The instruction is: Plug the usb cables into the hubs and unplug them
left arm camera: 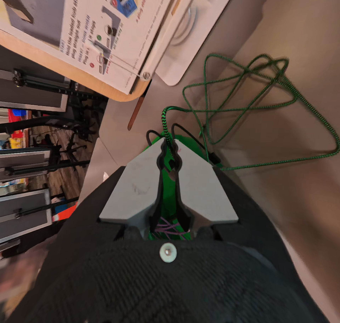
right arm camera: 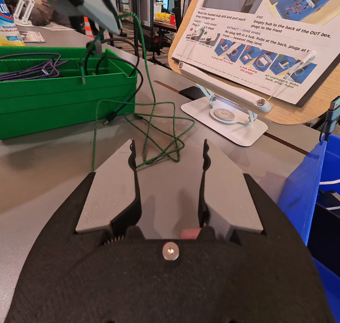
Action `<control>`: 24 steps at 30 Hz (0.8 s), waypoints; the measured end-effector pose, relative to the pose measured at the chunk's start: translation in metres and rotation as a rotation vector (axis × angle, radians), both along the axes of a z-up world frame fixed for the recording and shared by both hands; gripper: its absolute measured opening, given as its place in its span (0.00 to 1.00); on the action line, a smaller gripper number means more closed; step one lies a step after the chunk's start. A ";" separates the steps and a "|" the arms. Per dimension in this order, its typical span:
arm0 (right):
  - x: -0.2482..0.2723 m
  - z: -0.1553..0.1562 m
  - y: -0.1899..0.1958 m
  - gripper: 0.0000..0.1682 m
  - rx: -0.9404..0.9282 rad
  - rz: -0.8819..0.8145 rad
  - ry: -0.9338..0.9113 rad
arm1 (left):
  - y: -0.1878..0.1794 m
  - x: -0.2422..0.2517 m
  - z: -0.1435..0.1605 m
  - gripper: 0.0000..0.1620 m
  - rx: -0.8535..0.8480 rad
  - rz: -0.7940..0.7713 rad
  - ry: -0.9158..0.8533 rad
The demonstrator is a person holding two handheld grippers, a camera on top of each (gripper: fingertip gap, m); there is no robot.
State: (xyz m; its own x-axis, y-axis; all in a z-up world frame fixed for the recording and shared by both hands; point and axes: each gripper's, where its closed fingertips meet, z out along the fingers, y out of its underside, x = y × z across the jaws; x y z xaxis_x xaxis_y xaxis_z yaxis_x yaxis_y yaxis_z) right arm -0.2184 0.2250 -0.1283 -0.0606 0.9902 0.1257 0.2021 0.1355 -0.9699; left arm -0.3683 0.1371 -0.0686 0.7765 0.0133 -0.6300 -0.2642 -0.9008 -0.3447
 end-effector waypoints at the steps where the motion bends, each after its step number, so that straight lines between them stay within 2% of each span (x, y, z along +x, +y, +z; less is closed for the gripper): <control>1: 0.000 0.000 0.000 0.43 0.000 0.002 0.002 | 0.004 0.005 0.009 0.00 0.042 -0.008 -0.027; 5: 0.001 0.005 0.000 0.43 0.008 0.000 0.021 | 0.030 0.025 0.065 0.00 0.323 -0.061 -0.128; 7: 0.001 0.005 0.001 0.43 0.006 -0.005 0.025 | 0.041 0.044 0.076 0.00 0.399 -0.099 -0.254; 11: 0.003 0.011 0.002 0.43 0.007 -0.007 0.055 | 0.048 0.077 0.052 0.00 0.335 -0.170 -0.418; 15: 0.009 0.025 -0.003 0.44 0.006 0.023 0.122 | 0.042 0.081 0.037 0.18 0.310 -0.163 -0.500; 17: 0.008 0.023 -0.004 0.45 -0.005 0.030 0.113 | 0.034 0.058 0.038 0.19 0.327 -0.100 -0.461; 20: 0.005 0.016 -0.003 0.45 -0.018 0.027 0.081 | 0.006 0.000 0.029 0.16 0.269 0.006 -0.274; 22: 0.004 0.013 -0.003 0.45 -0.014 0.024 0.067 | -0.020 -0.026 0.006 0.16 0.182 0.076 -0.257; 24: 0.004 0.012 -0.004 0.45 -0.002 0.024 0.064 | -0.040 -0.035 -0.022 0.16 0.118 0.107 -0.337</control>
